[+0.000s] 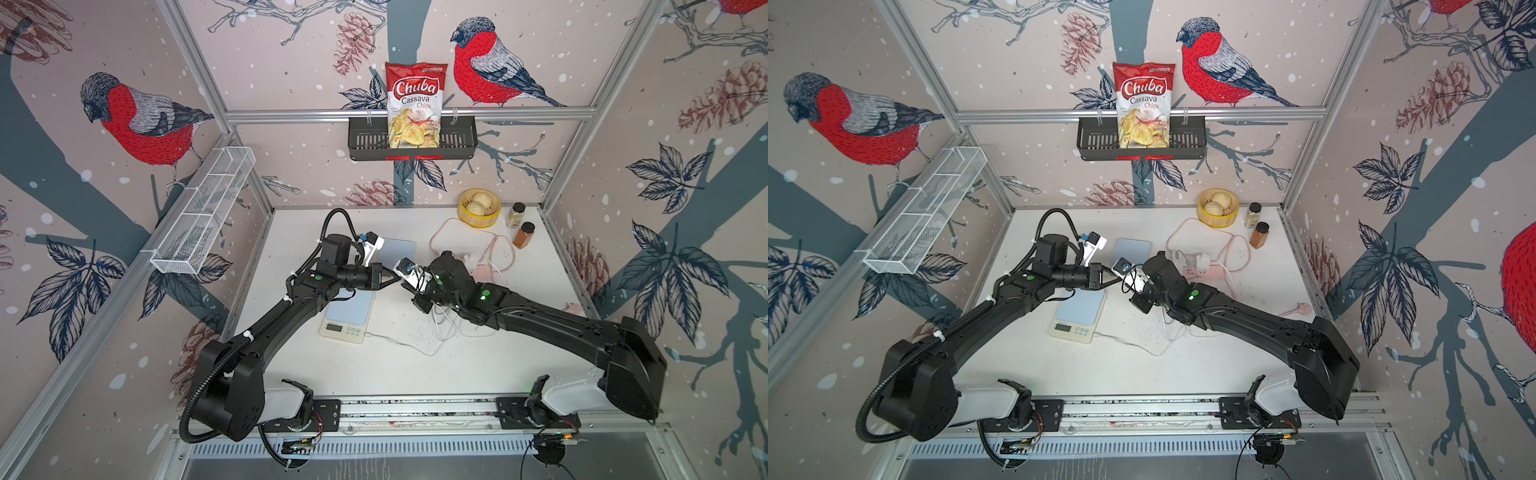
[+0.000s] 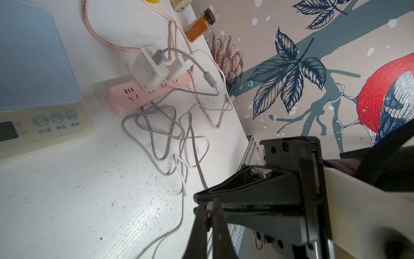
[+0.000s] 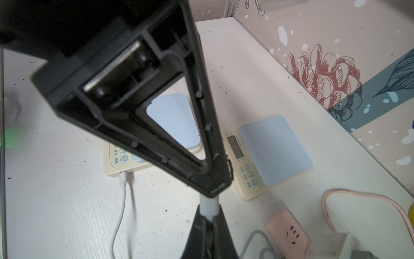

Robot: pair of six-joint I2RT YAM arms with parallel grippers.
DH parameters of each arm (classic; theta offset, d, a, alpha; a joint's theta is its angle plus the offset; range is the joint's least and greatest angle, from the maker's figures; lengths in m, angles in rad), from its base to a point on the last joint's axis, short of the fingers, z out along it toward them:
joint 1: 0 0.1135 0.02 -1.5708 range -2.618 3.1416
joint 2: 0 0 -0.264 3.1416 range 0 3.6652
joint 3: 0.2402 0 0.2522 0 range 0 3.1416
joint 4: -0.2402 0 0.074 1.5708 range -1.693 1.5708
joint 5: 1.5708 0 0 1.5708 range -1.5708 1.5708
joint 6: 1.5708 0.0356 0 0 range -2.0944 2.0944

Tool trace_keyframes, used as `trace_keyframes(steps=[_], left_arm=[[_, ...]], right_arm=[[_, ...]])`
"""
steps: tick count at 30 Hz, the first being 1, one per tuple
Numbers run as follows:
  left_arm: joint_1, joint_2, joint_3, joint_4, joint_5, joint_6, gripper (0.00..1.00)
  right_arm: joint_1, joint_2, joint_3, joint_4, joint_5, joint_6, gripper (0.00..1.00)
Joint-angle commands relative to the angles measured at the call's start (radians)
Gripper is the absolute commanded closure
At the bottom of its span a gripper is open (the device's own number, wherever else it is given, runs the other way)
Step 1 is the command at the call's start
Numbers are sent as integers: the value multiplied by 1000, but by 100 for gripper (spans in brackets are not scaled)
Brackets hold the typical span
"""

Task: Charge the electronic scale
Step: Adjust the charging cable, then pick up the electronic scale at the center of the board.

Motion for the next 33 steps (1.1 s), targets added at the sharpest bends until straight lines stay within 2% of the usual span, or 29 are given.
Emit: trace_keyframes(steps=[1, 2, 4, 6, 11, 17, 21, 26, 33], left_arm=[[-1, -16, 26, -65, -34, 71, 69], [1, -25, 37, -92, -61, 100, 55], [16, -42, 48, -119, -122, 139, 36], [50, -50, 40, -108, -177, 146, 27], [157, 52, 7, -8, -264, 174, 25], [178, 368, 134, 47, -268, 182, 25], [198, 507, 211, 64, -280, 175, 25], [218, 632, 286, 63, -232, 172, 26], [211, 761, 386, -6, -163, 160, 29]], right_arm=[[-11, -5, -3, 43, -17, 9, 100], [-26, -3, -11, 51, -18, 22, 100], [-79, 14, -26, 61, -31, 63, 100], [-138, 60, -10, 34, -37, 112, 100], [-171, 247, 111, -75, 15, 128, 100], [-205, 478, 291, -167, 72, 183, 100], [-254, 547, 323, -159, 66, 234, 100], [-300, 608, 349, -161, 40, 257, 100], [-300, 660, 372, -158, -31, 232, 100]])
